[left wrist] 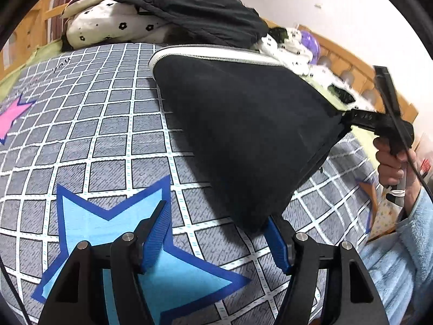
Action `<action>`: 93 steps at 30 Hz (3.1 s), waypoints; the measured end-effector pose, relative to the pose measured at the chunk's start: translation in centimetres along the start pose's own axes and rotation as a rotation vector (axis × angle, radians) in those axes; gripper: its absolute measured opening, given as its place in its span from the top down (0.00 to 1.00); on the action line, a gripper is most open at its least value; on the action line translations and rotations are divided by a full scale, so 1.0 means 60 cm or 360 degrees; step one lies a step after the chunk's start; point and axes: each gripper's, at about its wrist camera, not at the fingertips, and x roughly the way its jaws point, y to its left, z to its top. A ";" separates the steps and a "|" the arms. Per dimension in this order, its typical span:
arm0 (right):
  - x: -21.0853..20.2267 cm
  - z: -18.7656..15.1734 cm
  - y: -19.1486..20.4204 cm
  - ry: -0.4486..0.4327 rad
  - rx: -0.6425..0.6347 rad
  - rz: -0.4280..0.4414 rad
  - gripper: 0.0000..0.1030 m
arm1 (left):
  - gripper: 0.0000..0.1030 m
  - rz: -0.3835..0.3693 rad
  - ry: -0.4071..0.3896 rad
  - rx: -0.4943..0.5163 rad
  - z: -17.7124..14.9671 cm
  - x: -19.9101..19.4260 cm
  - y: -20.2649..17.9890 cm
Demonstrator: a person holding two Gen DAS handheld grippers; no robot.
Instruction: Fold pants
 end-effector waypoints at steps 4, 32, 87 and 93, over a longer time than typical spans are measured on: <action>-0.006 -0.014 0.024 -0.0024 -0.0110 -0.0074 0.84 | 0.36 0.0022 -0.0003 -0.0020 -0.006 -0.017 0.003; -0.067 -0.034 0.054 -0.0103 -0.0160 0.0054 0.73 | 0.68 0.0120 -0.0066 -0.0047 -0.004 -0.085 0.047; 0.187 0.132 0.057 -0.0042 -0.0271 -0.0074 0.73 | 0.50 0.0173 -0.0022 0.0112 0.309 0.203 0.004; 0.139 0.118 0.055 0.0006 -0.0258 -0.0041 0.69 | 0.50 0.0121 0.0069 0.0099 0.265 0.144 -0.015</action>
